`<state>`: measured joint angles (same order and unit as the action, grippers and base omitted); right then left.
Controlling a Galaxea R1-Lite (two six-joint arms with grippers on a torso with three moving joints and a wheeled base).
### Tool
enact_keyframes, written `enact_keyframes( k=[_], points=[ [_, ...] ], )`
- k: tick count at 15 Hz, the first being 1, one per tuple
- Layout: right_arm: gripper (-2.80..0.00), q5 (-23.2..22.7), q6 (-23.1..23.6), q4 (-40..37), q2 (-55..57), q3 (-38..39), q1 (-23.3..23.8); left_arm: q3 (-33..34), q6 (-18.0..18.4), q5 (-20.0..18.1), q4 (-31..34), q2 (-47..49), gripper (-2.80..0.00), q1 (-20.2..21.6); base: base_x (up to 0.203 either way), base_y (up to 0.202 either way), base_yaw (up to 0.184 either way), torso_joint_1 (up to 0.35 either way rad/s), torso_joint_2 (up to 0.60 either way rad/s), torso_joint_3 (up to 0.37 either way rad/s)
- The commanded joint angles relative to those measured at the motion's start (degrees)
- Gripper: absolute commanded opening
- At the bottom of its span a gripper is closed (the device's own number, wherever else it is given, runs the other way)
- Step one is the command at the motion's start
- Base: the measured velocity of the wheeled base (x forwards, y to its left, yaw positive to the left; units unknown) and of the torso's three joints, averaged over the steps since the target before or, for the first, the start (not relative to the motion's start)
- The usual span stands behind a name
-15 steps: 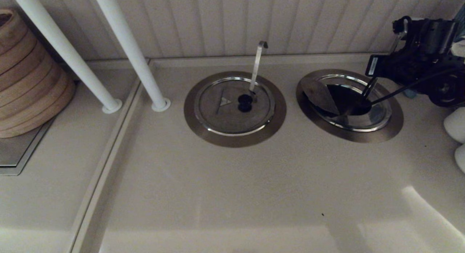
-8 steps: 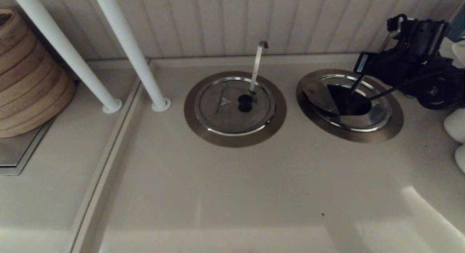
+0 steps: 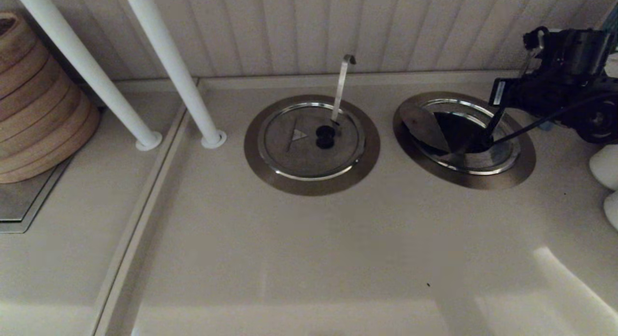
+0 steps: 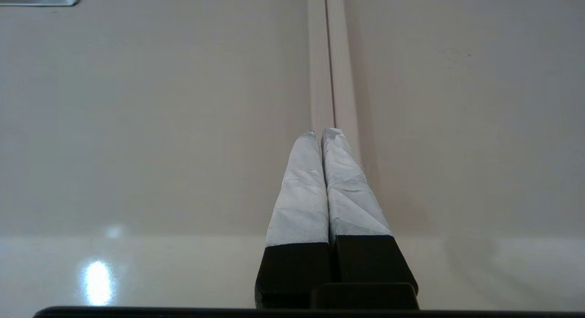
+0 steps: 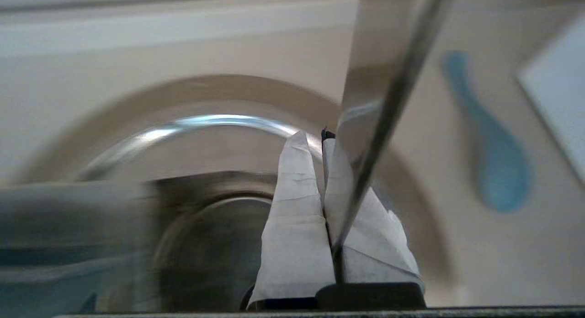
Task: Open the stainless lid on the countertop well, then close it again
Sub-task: Stir with a spoon
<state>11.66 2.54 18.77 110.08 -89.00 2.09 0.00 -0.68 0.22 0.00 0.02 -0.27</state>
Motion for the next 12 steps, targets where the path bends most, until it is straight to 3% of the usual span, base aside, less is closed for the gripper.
enact_keyframes(
  k=[1, 3, 5, 8, 12],
  points=[
    [-2.8, 1.0, 0.1, 1.7, 2.2, -0.7, 0.3, 0.0, 0.0, 0.0, 0.0, 0.1, -2.8, 0.0, 0.0, 0.0, 0.0, 0.0, 0.0, 0.0],
    [-2.8, 2.8, -0.4, 5.0, 4.4, -2.7, 0.2, 0.0, 0.0, 0.0, 0.0, 0.1, -2.8, 0.0, 0.0, 0.0, 0.0, 0.0, 0.0, 0.0],
    [-2.8, 3.7, -4.4, 7.1, 5.3, -4.0, -0.4, 0.0, 0.0, 0.0, 0.0, 0.1, -2.8, 0.0, 0.0, 0.0, 0.0, 0.0, 0.0, 0.0],
    [-2.8, 3.5, -7.8, 7.0, 3.6, -3.6, -2.6, 0.0, 0.0, 0.0, 0.0, 0.1, -2.8, 0.0, 0.0, 0.0, 0.0, 0.0, 0.0, 0.0],
    [-2.8, 1.9, -9.0, 6.2, 1.6, -1.2, -4.5, 0.0, 0.0, 0.0, 0.0, 0.1, -2.8, 0.0, 0.0, 0.0, 0.0, 0.0, 0.0, 0.0]
  ],
)
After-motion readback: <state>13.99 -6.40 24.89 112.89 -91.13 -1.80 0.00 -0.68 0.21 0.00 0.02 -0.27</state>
